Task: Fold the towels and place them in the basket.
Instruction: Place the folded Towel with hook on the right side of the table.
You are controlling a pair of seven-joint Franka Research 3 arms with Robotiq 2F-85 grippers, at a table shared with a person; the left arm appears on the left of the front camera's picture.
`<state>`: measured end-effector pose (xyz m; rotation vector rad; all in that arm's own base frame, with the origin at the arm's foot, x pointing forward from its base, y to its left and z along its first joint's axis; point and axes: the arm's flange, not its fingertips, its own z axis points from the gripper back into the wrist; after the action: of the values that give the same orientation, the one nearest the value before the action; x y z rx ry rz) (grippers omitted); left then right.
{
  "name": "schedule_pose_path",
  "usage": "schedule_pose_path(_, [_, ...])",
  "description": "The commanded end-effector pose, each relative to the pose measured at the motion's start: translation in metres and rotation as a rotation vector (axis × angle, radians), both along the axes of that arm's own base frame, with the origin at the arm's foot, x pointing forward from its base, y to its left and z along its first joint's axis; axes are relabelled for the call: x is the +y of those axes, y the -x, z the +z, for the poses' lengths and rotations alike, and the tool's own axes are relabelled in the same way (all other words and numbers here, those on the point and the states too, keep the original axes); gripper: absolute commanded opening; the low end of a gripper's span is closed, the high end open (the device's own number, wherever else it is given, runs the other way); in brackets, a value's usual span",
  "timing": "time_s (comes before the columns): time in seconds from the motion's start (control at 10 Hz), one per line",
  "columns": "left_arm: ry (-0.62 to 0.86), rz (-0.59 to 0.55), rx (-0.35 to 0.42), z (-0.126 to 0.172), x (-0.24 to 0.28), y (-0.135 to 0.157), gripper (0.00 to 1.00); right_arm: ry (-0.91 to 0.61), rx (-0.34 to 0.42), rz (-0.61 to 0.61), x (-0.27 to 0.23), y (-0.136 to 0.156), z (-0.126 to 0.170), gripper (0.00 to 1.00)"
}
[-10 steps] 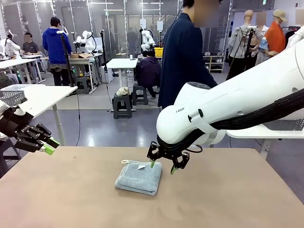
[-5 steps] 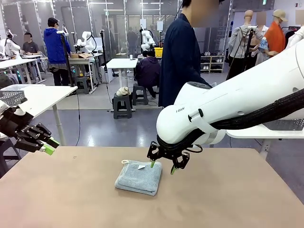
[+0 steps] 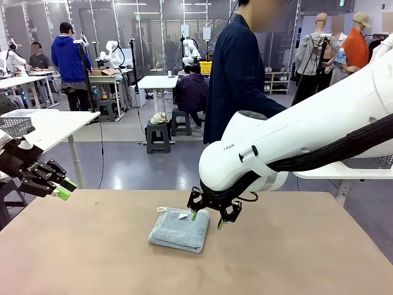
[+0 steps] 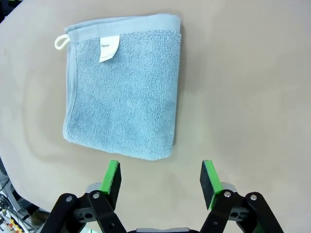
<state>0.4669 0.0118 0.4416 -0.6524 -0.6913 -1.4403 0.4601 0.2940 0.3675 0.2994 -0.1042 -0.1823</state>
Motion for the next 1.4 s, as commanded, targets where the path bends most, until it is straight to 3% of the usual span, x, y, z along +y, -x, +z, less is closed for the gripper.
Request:
schedule_pose_path(0.0, [0.005,-0.001,-0.003,0.001,0.0,0.0,0.44,-0.009,-0.036,-0.058,0.016,-0.012,-0.015,0.82])
schedule_pose_path(0.2, [0.005,-0.001,-0.003,0.001,0.0,0.0,0.44,0.023,-0.09,-0.136,0.022,-0.036,-0.046,0.82])
schedule_pose_path(0.9, [0.005,-0.001,-0.003,0.001,0.0,0.0,0.44,-0.002,-0.1,-0.14,0.03,-0.053,-0.073,0.82])
schedule_pose_path(1.0, [0.005,-0.001,-0.003,0.001,0.0,0.0,0.44,-0.002,-0.078,-0.147,0.03,-0.054,-0.073,0.63])
schedule_pose_path(1.1, [0.005,-0.001,-0.003,0.001,0.0,0.0,0.44,0.003,-0.076,-0.148,0.031,-0.054,-0.072,0.63])
schedule_pose_path(1.2, [0.005,-0.001,-0.003,0.001,0.0,0.0,0.44,0.011,-0.071,-0.15,0.031,-0.053,-0.071,0.43])
schedule_pose_path(1.3, [0.005,-0.001,-0.003,0.001,0.0,0.0,0.44,0.023,-0.065,-0.149,0.031,-0.053,-0.071,0.58])
